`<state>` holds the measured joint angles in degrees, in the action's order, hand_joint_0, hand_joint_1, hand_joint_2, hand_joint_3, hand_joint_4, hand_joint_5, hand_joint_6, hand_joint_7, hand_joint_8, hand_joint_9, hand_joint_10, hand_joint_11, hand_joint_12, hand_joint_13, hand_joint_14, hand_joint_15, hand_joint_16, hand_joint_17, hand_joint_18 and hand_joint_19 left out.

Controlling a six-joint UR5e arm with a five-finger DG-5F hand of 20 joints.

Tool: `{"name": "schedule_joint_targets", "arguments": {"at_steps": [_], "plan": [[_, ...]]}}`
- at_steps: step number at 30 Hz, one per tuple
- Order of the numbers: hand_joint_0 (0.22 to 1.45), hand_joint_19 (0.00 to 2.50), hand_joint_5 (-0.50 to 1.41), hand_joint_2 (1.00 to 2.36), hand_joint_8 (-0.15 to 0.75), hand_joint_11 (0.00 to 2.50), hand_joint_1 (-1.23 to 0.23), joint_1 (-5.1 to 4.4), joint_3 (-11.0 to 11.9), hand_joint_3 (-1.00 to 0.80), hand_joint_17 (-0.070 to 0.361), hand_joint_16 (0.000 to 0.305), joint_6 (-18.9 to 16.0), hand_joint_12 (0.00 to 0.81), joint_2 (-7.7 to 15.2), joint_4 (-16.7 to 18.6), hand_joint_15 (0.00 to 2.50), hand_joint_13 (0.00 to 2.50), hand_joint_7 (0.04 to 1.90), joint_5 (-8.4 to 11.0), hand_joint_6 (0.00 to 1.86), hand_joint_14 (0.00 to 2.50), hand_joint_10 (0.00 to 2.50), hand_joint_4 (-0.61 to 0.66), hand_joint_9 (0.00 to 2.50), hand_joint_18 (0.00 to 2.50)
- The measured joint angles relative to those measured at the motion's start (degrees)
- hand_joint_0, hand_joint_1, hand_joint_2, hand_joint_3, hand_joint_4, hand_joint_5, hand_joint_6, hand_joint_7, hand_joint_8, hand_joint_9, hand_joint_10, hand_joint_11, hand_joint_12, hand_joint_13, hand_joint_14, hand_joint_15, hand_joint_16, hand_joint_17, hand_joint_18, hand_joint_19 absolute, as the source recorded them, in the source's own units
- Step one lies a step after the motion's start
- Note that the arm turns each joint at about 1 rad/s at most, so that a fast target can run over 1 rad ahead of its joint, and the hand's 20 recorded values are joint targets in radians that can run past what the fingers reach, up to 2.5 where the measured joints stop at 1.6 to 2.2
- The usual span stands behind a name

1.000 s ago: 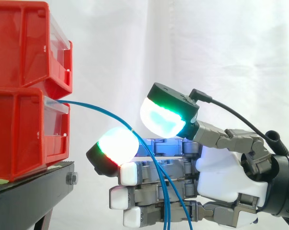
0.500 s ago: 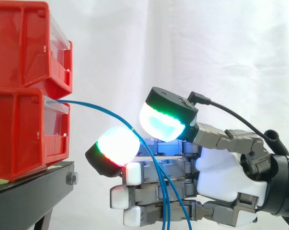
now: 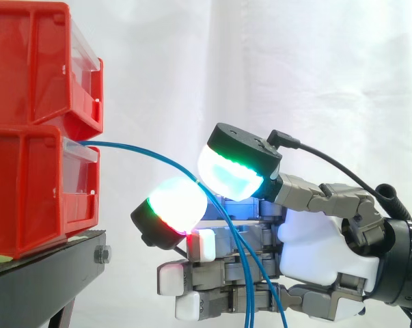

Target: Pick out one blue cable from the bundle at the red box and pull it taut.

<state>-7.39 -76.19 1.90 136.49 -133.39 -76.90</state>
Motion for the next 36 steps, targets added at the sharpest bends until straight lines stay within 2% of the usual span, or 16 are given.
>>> {"name": "schedule_joint_targets", "arguments": {"at_steps": [17,22,28,31,36], "plan": [[0.65,0.66,-0.20,1.01,0.194,0.95,-0.67,0.37,0.42,-0.40,0.095,0.042,1.39,0.287,0.00,-0.16,0.61,0.79,0.77,-0.49,0.96,0.02,0.02,-0.02,1.00,0.57],[0.65,0.66,-0.20,1.01,0.201,0.95,-0.67,0.81,0.75,-0.41,0.095,0.042,1.43,0.288,0.00,-1.09,0.61,0.79,0.76,-1.63,0.96,0.02,0.02,-0.01,1.00,0.57],[0.59,0.67,-0.19,1.00,0.207,0.94,-0.63,1.28,1.68,-0.48,0.097,0.043,1.35,0.292,0.00,-3.66,0.62,0.80,0.73,-2.82,0.92,0.02,0.02,0.08,1.00,0.57],[0.53,0.69,-0.19,1.00,0.223,0.90,-0.60,1.43,2.21,-0.50,0.102,0.045,1.36,0.306,0.00,-4.70,0.62,0.80,0.73,-2.97,0.89,0.02,0.02,0.08,1.00,0.58],[0.52,0.69,-0.19,1.00,0.227,0.90,-0.60,1.53,2.54,-0.50,0.104,0.046,1.43,0.314,-0.01,-5.12,0.62,0.80,0.73,-3.03,0.89,0.02,0.02,0.09,1.00,0.58]]}}
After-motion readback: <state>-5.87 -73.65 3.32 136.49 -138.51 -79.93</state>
